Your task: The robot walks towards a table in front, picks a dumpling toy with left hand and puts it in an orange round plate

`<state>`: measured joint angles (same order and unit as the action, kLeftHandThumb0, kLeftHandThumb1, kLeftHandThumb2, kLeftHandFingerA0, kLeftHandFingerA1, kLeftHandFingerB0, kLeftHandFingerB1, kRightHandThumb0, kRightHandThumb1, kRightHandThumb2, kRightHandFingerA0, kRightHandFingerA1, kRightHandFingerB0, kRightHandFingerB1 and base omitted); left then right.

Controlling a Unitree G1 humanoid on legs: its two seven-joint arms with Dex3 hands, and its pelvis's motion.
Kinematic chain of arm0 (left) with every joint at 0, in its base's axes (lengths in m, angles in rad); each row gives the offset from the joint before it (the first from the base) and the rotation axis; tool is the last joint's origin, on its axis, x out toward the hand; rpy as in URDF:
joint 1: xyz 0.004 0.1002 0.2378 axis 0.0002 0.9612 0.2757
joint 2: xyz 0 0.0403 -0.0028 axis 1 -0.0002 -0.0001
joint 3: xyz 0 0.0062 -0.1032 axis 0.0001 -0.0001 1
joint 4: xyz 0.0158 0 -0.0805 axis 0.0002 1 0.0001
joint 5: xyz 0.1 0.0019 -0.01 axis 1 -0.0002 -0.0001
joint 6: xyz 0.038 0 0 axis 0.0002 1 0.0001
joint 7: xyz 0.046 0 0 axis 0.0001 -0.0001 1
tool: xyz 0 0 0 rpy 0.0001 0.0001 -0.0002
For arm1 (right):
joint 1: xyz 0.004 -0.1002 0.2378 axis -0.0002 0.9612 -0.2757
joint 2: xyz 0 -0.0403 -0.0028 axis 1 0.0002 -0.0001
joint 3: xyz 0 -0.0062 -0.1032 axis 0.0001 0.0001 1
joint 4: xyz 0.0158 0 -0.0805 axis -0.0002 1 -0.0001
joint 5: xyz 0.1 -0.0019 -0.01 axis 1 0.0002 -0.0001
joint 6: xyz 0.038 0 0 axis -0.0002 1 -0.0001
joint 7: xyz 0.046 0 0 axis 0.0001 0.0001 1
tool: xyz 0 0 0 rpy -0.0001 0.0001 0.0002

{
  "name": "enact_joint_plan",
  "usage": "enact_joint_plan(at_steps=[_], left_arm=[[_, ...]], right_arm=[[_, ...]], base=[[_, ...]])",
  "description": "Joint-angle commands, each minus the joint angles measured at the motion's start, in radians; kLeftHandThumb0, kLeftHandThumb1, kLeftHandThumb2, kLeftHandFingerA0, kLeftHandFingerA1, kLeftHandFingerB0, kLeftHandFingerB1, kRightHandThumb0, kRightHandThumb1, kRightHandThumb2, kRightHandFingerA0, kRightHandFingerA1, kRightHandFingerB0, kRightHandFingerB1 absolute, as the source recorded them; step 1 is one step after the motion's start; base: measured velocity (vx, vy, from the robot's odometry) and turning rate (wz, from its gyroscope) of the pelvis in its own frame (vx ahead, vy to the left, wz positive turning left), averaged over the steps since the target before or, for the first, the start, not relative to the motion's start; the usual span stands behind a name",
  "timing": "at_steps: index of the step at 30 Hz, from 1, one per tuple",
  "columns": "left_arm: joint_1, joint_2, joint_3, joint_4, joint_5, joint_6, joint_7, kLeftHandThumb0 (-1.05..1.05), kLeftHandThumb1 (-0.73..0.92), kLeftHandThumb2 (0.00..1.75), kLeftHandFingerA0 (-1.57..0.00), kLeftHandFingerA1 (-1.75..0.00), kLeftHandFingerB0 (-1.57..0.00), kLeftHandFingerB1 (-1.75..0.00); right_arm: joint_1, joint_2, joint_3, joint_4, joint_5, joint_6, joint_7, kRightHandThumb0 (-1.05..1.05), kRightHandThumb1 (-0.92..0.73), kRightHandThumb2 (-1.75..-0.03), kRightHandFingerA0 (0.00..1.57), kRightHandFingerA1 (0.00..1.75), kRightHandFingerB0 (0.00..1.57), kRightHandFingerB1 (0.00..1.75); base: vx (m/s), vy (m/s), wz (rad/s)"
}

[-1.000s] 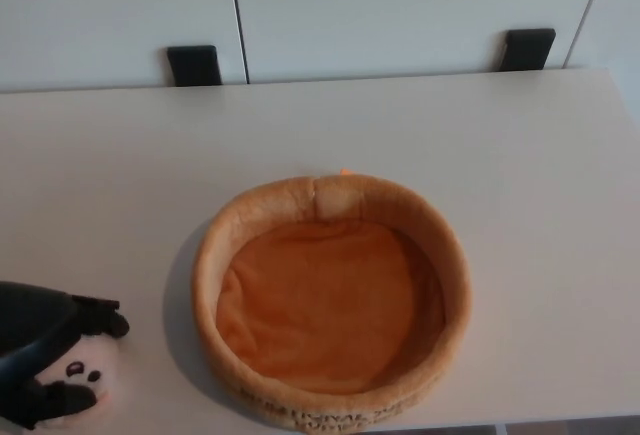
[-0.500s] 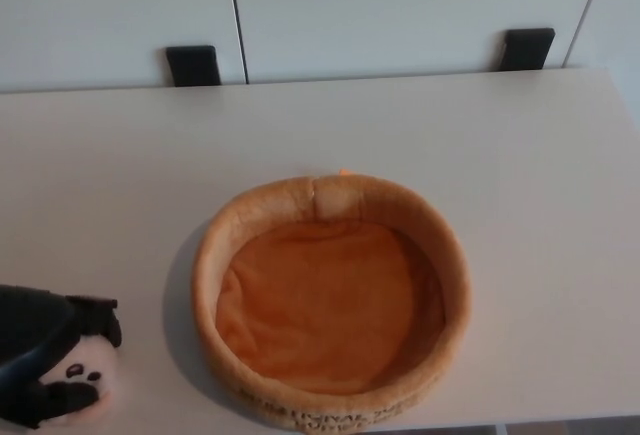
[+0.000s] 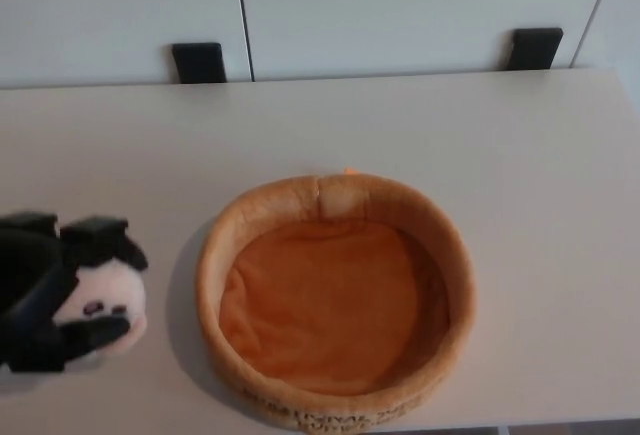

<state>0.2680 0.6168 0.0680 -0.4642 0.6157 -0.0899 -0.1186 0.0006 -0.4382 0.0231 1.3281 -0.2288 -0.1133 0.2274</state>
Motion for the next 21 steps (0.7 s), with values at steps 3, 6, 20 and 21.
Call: enact_joint_plan(at_steps=[3, 6, 20, 21], left_arm=[[-0.072, -0.014, 0.109, -0.182, -0.111, 0.027, -0.07, -0.13, 0.74, 0.63, -0.91, -1.53, -0.88, -0.99], [-0.11, -0.022, 0.123, -0.246, -0.112, 0.037, -0.09, -0.11, 0.68, 0.69, -0.98, -1.46, -0.91, -0.97], [-0.367, -0.202, -0.258, -0.255, 0.062, 0.11, -0.191, -0.2, 0.7, 0.6, -1.01, -1.48, -0.95, -0.73], [-0.399, -0.235, -0.311, -0.191, 0.071, 0.101, -0.175, -0.18, 0.7, 0.65, -0.98, -1.54, -0.9, -0.91]], right_arm=[[-0.001, -0.019, 0.003, 0.008, -0.002, 0.012, -0.006, -0.34, -0.5, -0.84, 0.73, 0.64, 0.53, 0.54], [0.001, -0.023, 0.002, 0.01, -0.001, 0.017, -0.007, -0.35, -0.5, -0.83, 0.73, 0.63, 0.54, 0.54], [0.004, -0.02, 0.007, 0.003, 0.002, -0.001, 0.014, -0.33, -0.51, -0.87, 0.69, 0.64, 0.49, 0.55], [0.002, -0.019, -0.001, 0.002, 0.009, 0.001, 0.013, -0.31, -0.49, -0.85, 0.71, 0.64, 0.5, 0.55]], base=[[0.0, 0.0, 0.0], [0.0, 0.0, 0.0], [0.0, 0.0, 0.0], [0.0, 0.0, 0.0]])
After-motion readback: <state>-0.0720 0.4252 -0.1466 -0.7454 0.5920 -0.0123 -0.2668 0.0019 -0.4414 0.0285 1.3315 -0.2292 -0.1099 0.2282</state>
